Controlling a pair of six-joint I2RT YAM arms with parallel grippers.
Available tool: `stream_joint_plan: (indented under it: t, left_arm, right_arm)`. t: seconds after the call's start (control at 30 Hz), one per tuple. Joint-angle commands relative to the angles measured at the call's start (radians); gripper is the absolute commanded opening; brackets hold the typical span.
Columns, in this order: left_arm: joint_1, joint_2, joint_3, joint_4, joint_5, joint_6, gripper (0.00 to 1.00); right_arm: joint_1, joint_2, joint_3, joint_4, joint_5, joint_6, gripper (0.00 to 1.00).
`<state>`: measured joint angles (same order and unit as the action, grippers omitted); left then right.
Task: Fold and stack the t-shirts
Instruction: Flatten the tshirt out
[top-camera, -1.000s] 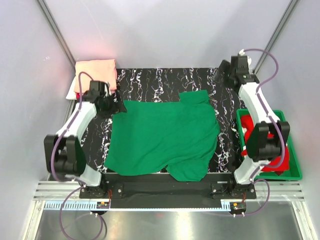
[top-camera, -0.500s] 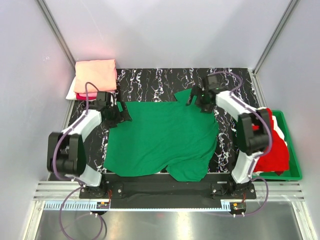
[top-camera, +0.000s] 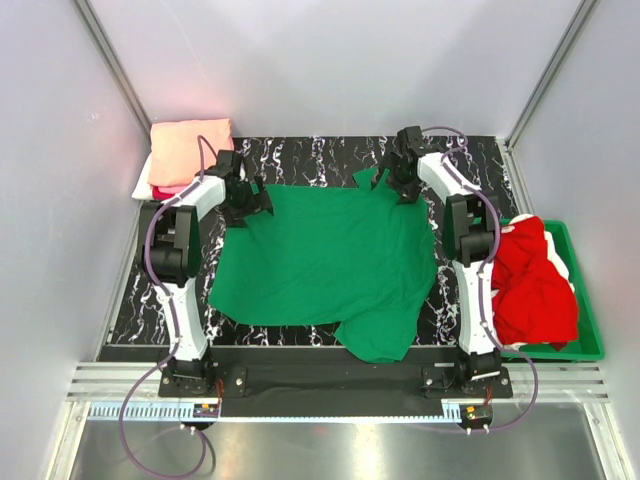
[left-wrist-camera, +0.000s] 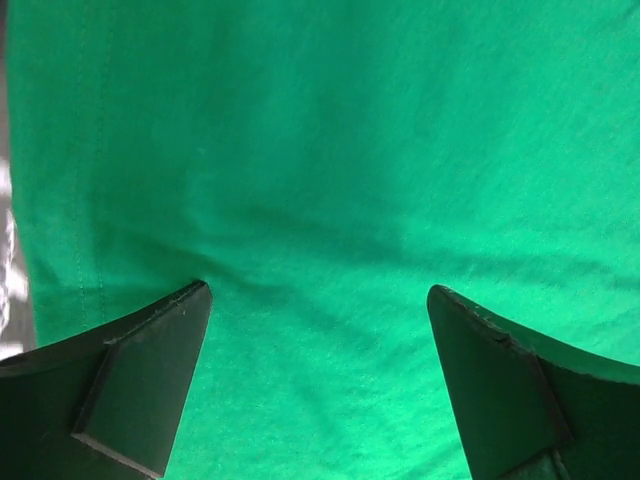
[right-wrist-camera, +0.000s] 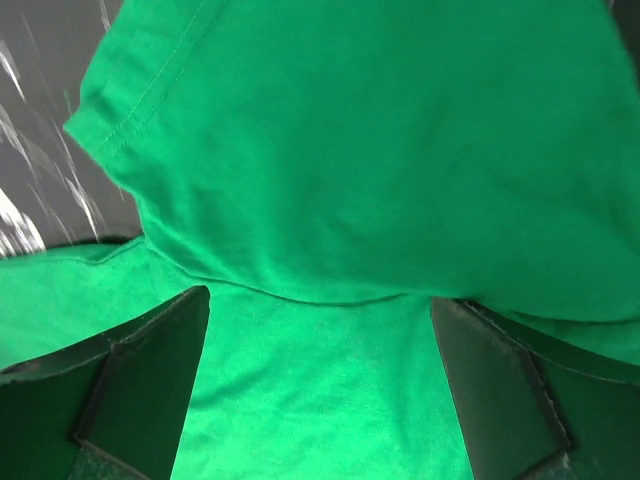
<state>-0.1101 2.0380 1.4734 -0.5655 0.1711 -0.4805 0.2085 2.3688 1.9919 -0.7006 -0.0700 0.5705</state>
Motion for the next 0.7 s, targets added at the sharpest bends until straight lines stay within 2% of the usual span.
stream_joint_plan:
  t: [0.0,0.13,0.2,0.27,0.37,0.43,0.53,0.67]
  left_arm:
    - [-0.007,0.089,0.159,-0.063,-0.024,-0.01,0.98]
    - [-0.007,0.218,0.344,-0.126,-0.031,-0.013,0.98]
    - [-0.007,0.276,0.419,-0.163,-0.03,-0.015,0.98]
    - [-0.007,0.316,0.56,-0.198,-0.033,-0.009,0.98]
    - [-0.002,0.375,0.739,-0.27,-0.019,0.008,0.98]
    - [-0.006,0.354,0.777,-0.27,0.008,0.022,0.98]
    - [-0.033,0.23,0.743,-0.243,0.004,0.048,0.99]
    - [-0.054,0.033,0.633,-0.24,-0.018,0.054,0.99]
  right_arm:
    - [-0.067,0.16,0.169,-0.095,0.013,0.002,1.0]
    - [-0.084,0.306,0.491,-0.129,-0.051,-0.023,1.0]
    - [-0.086,0.372,0.579,-0.131,-0.086,-0.034,1.0]
    - [-0.089,0.401,0.64,-0.111,-0.112,-0.043,1.0]
    - [-0.092,0.364,0.604,-0.051,-0.174,-0.044,1.0]
    - [-0.092,0.317,0.531,-0.013,-0.191,-0.052,0.99]
    - [-0.092,0.137,0.405,0.081,-0.183,-0.081,1.0]
    - [-0.093,0.014,0.422,0.072,-0.156,-0.133,1.0]
